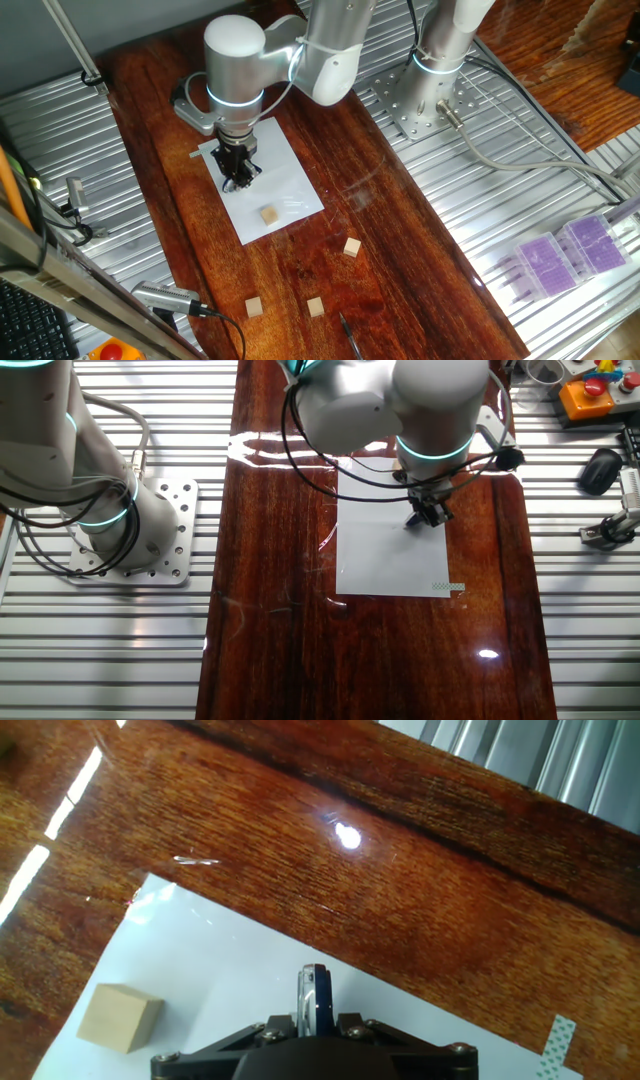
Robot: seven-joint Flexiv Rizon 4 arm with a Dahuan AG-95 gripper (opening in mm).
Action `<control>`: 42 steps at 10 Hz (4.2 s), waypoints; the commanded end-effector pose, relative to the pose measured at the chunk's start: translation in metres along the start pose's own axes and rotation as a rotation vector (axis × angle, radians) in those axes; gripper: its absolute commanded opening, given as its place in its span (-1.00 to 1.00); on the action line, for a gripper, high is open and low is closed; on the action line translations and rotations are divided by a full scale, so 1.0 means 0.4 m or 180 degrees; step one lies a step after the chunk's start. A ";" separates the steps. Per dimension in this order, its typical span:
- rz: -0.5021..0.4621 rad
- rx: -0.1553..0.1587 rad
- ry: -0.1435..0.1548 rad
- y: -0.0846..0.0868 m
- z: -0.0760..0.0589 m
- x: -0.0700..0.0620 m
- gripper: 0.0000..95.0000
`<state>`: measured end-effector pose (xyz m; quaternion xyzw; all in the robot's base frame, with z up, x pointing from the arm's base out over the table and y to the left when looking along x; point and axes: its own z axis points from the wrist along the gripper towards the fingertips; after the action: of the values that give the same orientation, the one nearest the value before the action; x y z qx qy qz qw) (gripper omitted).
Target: Use the correction tape on paper
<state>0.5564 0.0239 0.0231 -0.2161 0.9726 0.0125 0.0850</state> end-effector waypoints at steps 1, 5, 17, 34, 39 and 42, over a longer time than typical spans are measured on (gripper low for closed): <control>-0.0021 -0.0017 0.0042 0.004 -0.010 0.015 -1.00; -0.0017 0.0006 0.0044 0.022 -0.008 0.057 -1.00; 0.0013 -0.0014 -0.0082 0.010 0.002 0.012 -1.00; -0.0025 0.0045 0.0064 0.030 -0.012 0.079 -1.00; -0.0024 0.0057 0.0016 0.028 0.002 0.078 -1.00; -0.0013 0.0034 -0.0028 0.026 0.002 0.071 -1.00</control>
<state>0.5260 0.0213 0.0188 -0.2168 0.9719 0.0073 0.0912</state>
